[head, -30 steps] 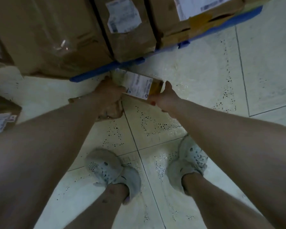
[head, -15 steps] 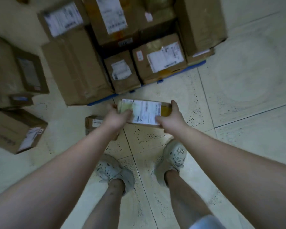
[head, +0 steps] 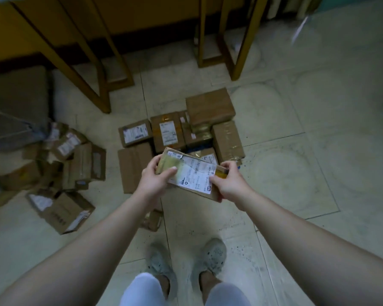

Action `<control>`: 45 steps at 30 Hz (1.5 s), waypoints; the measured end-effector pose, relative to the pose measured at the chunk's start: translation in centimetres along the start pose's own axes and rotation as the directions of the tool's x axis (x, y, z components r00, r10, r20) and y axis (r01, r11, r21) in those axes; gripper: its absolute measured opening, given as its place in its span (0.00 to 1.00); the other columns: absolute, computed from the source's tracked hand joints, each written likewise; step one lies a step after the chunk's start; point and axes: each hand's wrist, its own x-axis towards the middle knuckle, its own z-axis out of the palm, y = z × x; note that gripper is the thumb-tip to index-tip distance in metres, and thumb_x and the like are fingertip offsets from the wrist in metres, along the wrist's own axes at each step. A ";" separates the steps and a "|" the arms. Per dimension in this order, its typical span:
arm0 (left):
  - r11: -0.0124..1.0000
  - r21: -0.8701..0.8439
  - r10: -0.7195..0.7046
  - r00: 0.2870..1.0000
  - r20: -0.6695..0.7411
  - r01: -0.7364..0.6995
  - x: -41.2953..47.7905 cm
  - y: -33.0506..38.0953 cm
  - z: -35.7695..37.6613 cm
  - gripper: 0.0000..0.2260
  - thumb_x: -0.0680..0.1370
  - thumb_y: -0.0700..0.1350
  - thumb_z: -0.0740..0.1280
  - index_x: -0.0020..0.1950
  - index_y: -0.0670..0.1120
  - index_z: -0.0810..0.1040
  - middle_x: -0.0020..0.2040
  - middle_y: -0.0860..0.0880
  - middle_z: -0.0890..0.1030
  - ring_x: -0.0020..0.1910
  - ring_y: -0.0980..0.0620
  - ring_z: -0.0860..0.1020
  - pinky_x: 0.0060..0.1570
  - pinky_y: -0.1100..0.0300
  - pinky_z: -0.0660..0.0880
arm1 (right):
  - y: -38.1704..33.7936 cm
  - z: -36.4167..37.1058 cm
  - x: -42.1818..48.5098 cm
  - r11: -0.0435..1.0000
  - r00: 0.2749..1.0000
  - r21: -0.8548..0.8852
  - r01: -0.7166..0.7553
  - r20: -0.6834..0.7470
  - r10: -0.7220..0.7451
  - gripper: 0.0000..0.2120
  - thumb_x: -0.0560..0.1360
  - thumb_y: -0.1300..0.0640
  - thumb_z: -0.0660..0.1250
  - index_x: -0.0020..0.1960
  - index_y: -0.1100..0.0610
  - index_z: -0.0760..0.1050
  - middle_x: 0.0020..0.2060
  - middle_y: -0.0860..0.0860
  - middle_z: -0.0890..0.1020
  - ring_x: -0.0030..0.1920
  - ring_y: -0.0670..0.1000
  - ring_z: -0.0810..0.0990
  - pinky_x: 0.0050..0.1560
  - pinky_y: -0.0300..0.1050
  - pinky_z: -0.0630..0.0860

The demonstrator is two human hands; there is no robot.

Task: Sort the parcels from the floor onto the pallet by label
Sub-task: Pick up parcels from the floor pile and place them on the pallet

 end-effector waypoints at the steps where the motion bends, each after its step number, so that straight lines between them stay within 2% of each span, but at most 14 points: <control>1: 0.998 -0.057 -0.003 1.000 0.020 0.004 -0.1 0.8 0.4 0.19 0.72 0.49 0.72 0.52 0.69 0.69 0.62 0.49 0.73 0.53 0.47 0.79 0.39 0.54 0.81 | -0.6 -0.5 -0.3 1.000 1.000 -0.011 0.016 -0.002 -0.016 0.20 0.75 0.51 0.68 0.61 0.45 0.62 0.52 0.50 0.75 0.48 0.53 0.79 0.43 0.55 0.82; 6: 0.990 -0.141 0.034 0.998 0.053 -0.027 1.1 4.6 0.9 0.23 0.71 0.46 0.73 0.61 0.60 0.70 0.57 0.49 0.78 0.47 0.51 0.82 0.42 0.54 0.81 | -3.2 -2.0 -1.2 0.986 0.997 -0.146 0.075 0.029 -0.071 0.30 0.71 0.49 0.73 0.67 0.48 0.64 0.63 0.51 0.72 0.57 0.52 0.76 0.54 0.53 0.79; 10: 0.984 -0.177 0.008 0.999 0.041 -0.001 3.8 7.8 0.5 0.32 0.72 0.44 0.73 0.72 0.53 0.63 0.60 0.48 0.74 0.51 0.47 0.80 0.48 0.49 0.80 | -5.5 -2.2 -0.3 0.934 0.973 -0.281 0.219 0.128 -0.190 0.38 0.66 0.45 0.75 0.71 0.45 0.60 0.66 0.47 0.68 0.57 0.46 0.69 0.49 0.45 0.72; 12: 0.970 -0.242 -0.030 0.999 0.014 0.032 5.3 9.3 0.7 0.38 0.72 0.44 0.73 0.75 0.51 0.55 0.59 0.48 0.71 0.49 0.47 0.79 0.38 0.56 0.80 | -7.0 -2.0 0.9 0.927 0.969 -0.288 0.241 0.123 -0.214 0.38 0.66 0.45 0.75 0.70 0.42 0.60 0.65 0.45 0.69 0.56 0.46 0.69 0.48 0.44 0.71; 14: 0.947 -0.308 -0.076 0.996 0.043 0.086 6.4 10.1 1.4 0.36 0.72 0.44 0.73 0.74 0.49 0.57 0.56 0.47 0.75 0.46 0.48 0.80 0.30 0.61 0.78 | -8.3 -1.7 2.5 0.929 0.972 -0.287 0.235 0.084 -0.220 0.33 0.68 0.46 0.75 0.68 0.41 0.62 0.62 0.45 0.71 0.54 0.45 0.71 0.44 0.41 0.72; 17: 0.936 -0.319 -0.110 0.984 0.142 0.151 7.9 9.6 2.6 0.32 0.72 0.43 0.73 0.70 0.55 0.60 0.56 0.45 0.78 0.49 0.44 0.81 0.37 0.50 0.80 | -9.2 -1.4 4.8 0.936 0.976 -0.280 0.216 0.070 -0.204 0.30 0.70 0.49 0.72 0.68 0.41 0.63 0.61 0.45 0.73 0.52 0.46 0.73 0.37 0.36 0.69; 20: 0.949 -0.228 -0.169 0.960 0.225 0.220 9.4 8.2 3.8 0.36 0.72 0.40 0.72 0.73 0.57 0.56 0.60 0.47 0.77 0.53 0.44 0.79 0.47 0.44 0.79 | -9.0 -1.2 6.8 0.935 0.978 -0.289 0.205 0.087 -0.188 0.27 0.74 0.47 0.68 0.70 0.41 0.63 0.62 0.46 0.75 0.53 0.47 0.73 0.46 0.41 0.70; 24: 0.949 -0.200 -0.199 0.954 0.224 0.245 11.2 6.6 5.2 0.41 0.72 0.35 0.70 0.75 0.59 0.50 0.55 0.52 0.77 0.50 0.50 0.79 0.36 0.54 0.79 | -8.1 -1.1 9.6 0.878 0.978 -0.434 0.200 0.149 -0.149 0.24 0.78 0.46 0.62 0.72 0.40 0.60 0.63 0.47 0.76 0.56 0.50 0.75 0.48 0.44 0.70; 27: 0.946 -0.185 -0.228 0.953 0.200 0.265 13.2 5.4 6.3 0.41 0.72 0.34 0.70 0.75 0.57 0.51 0.55 0.51 0.78 0.51 0.49 0.79 0.37 0.55 0.78 | -7.0 -1.6 12.1 0.795 0.967 -0.564 0.224 0.228 -0.111 0.24 0.79 0.47 0.59 0.74 0.40 0.58 0.61 0.47 0.77 0.51 0.49 0.76 0.44 0.46 0.74; 33: 0.945 -0.165 -0.271 0.958 0.088 0.283 18.8 0.8 11.1 0.40 0.72 0.32 0.69 0.75 0.58 0.54 0.61 0.47 0.78 0.55 0.46 0.79 0.55 0.45 0.77 | -3.7 -3.2 19.9 0.651 0.923 -0.667 0.362 0.356 -0.149 0.26 0.77 0.49 0.64 0.72 0.46 0.60 0.64 0.53 0.73 0.62 0.55 0.72 0.59 0.53 0.73; 38: 0.934 -0.134 -0.324 0.943 0.081 0.332 23.1 -4.4 15.0 0.29 0.72 0.33 0.69 0.66 0.54 0.64 0.60 0.47 0.79 0.50 0.50 0.79 0.46 0.55 0.77 | 0.4 -4.5 26.2 0.512 0.946 -0.799 0.314 0.309 -0.098 0.34 0.77 0.41 0.61 0.77 0.44 0.49 0.76 0.55 0.55 0.75 0.61 0.53 0.71 0.58 0.58; 41: 0.911 -0.121 -0.380 0.917 0.122 0.394 25.4 -6.4 16.3 0.20 0.73 0.36 0.69 0.61 0.51 0.71 0.59 0.46 0.80 0.49 0.51 0.80 0.48 0.54 0.77 | 2.1 -5.3 29.4 0.401 0.955 -0.866 0.297 0.261 -0.144 0.36 0.76 0.41 0.61 0.78 0.46 0.48 0.78 0.55 0.46 0.76 0.61 0.44 0.72 0.60 0.52; 43: 0.910 -0.101 -0.388 0.912 0.133 0.401 26.6 -6.8 16.8 0.15 0.74 0.37 0.69 0.53 0.55 0.74 0.58 0.47 0.81 0.51 0.51 0.80 0.53 0.51 0.76 | 3.1 -5.4 30.7 0.396 0.963 -0.878 0.268 0.238 -0.123 0.37 0.76 0.43 0.63 0.78 0.46 0.46 0.77 0.55 0.41 0.76 0.62 0.40 0.72 0.63 0.49; 45: 0.930 -0.088 -0.348 0.931 0.110 0.358 27.7 -7.0 17.3 0.19 0.74 0.36 0.69 0.53 0.59 0.71 0.57 0.50 0.80 0.53 0.51 0.78 0.54 0.51 0.76 | 4.0 -5.2 31.4 0.417 0.969 -0.875 0.245 0.234 -0.079 0.37 0.77 0.44 0.63 0.78 0.45 0.44 0.77 0.54 0.38 0.76 0.62 0.37 0.72 0.64 0.47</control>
